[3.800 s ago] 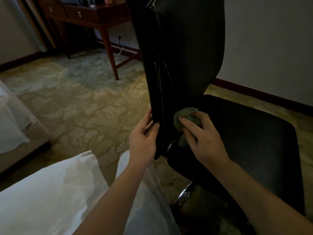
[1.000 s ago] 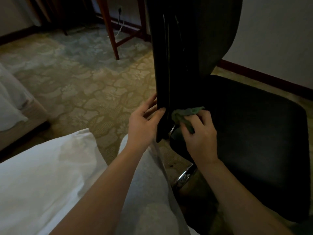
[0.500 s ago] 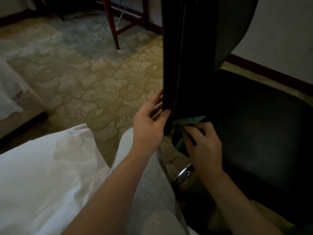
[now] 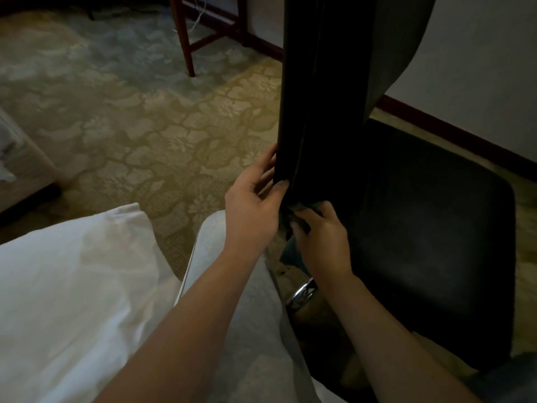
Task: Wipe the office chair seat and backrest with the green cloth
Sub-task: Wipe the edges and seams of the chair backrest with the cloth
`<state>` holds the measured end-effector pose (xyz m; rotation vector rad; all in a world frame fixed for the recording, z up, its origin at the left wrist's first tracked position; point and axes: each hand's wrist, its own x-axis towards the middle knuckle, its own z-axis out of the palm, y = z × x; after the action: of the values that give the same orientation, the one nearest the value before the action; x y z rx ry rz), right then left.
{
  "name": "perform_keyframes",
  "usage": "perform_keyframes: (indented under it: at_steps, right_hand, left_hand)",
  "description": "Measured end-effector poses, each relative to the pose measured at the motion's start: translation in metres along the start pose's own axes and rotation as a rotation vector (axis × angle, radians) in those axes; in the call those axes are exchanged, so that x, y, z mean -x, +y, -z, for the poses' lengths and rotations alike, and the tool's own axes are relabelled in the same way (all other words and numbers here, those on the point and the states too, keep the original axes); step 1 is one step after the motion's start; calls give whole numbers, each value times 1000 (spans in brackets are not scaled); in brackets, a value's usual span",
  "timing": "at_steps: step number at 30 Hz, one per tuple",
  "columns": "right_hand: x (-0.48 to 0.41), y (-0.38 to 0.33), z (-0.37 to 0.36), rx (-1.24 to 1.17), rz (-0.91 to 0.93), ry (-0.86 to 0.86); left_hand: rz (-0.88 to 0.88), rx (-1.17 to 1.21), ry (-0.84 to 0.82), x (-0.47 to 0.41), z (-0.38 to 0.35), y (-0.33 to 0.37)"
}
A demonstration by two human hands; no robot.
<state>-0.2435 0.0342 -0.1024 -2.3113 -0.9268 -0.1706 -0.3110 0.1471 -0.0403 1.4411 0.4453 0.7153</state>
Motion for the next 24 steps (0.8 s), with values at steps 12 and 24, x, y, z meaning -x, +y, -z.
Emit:
perform_keyframes:
  at_steps: [12,24]
  right_hand:
    - [0,-34,113,-131,117,265]
    - [-85,-89,203,-114,326,374]
  left_hand:
    - [-114,-97,3,-8,7,63]
    - [-294,-83,43,-37,-7,176]
